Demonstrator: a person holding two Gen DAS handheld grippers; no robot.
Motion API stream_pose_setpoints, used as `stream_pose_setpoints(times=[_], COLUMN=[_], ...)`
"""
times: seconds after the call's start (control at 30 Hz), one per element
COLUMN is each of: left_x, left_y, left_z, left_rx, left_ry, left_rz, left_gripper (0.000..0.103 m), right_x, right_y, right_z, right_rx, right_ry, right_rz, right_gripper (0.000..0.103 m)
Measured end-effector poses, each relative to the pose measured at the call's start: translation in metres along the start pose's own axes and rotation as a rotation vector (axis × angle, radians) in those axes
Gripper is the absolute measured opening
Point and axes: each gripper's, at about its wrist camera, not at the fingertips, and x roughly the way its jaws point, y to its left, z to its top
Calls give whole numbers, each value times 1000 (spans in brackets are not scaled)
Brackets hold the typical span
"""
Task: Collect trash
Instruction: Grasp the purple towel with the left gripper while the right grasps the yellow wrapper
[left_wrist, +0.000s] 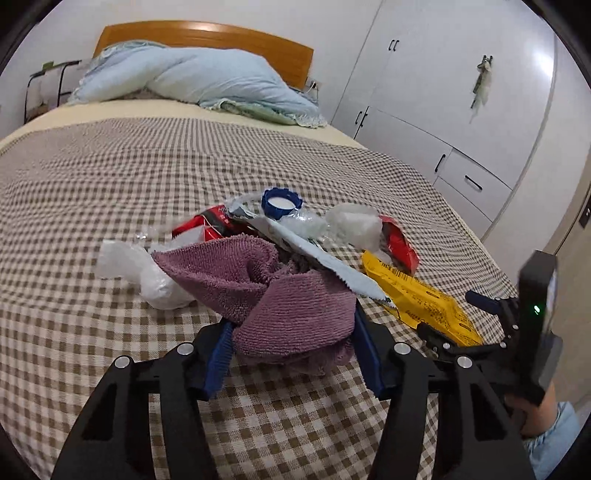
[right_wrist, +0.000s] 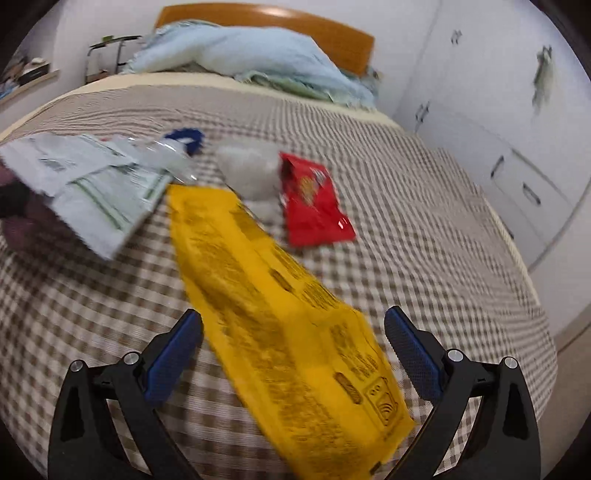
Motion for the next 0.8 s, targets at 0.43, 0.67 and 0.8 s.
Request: stream_pose_setpoints(times=[0.43,0.67,0.8], left_x=[-6,-4,-1], left_y=[6,2,2], left_z=[-6,-8,-8], left_rx=[-15,-3,-4], left_ry=[23,35,42], left_rz=[-22,-22,-21], left_gripper=[55,56,56], right_x=[20,24,21], right_y=[-34,-35,-35], right_z=[-6,-6,-8], right_rx=[132,143,136], right_ry=[86,97,96], right_rz=[230,239,247], right_gripper=[95,94,90])
